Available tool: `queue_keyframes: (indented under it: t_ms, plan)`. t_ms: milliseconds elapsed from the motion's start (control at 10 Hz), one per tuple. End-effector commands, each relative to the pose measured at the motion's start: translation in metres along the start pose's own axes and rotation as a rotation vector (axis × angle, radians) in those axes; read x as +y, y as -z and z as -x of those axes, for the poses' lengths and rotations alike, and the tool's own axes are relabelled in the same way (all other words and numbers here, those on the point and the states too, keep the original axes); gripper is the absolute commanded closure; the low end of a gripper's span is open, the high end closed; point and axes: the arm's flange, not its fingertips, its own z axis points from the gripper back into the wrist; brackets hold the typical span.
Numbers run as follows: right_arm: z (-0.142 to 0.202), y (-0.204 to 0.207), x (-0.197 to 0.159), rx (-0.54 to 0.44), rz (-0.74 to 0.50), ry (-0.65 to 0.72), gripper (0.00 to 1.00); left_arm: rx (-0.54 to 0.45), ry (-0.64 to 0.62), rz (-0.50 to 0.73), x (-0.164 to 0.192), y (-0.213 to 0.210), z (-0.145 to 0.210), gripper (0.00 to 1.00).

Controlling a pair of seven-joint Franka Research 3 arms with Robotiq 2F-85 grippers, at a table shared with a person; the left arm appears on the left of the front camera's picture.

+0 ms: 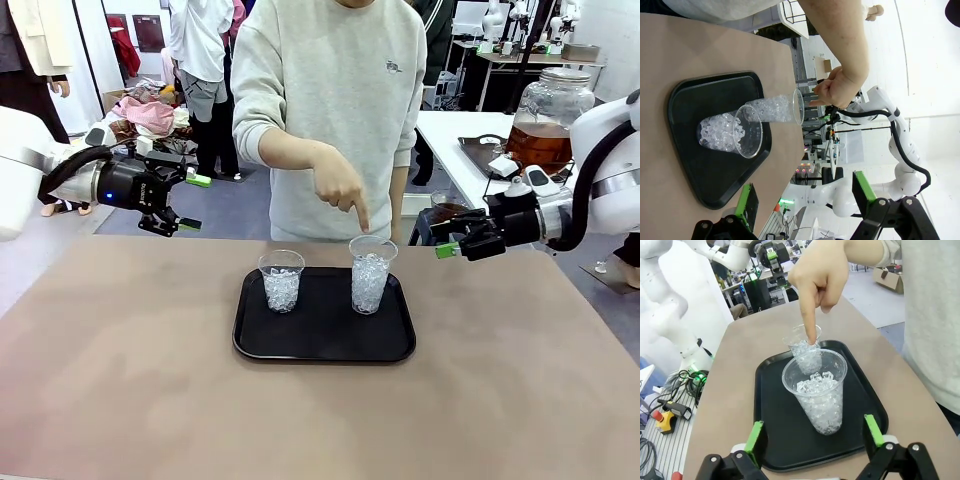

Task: Pour the drink into the iced cup.
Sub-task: Pick up the iced cup indicated by the human and present it to them.

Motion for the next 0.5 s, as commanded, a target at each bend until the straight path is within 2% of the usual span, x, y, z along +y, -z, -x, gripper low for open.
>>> queue_keyframes:
  t_ms: [0, 300, 400]
  plan:
    - [-0.0030, -0.0021, 0.0005, -0.003, 0.005, -0.005, 0.00, -0.004, 0.002, -0.002, -0.0009, 0.0000, 0.0003, 0.00]
    - [-0.0002, -0.0008, -0.0001, 0.000, 0.002, 0.000, 0.00, -0.004, 0.002, -0.002, -0.0009, 0.0000, 0.0003, 0.00]
    - [0.0055, 0.0033, -0.0085, -0.023, -0.019, -0.063, 0.00, -0.004, 0.002, -0.002, -0.0009, 0.0000, 0.0003, 0.00]
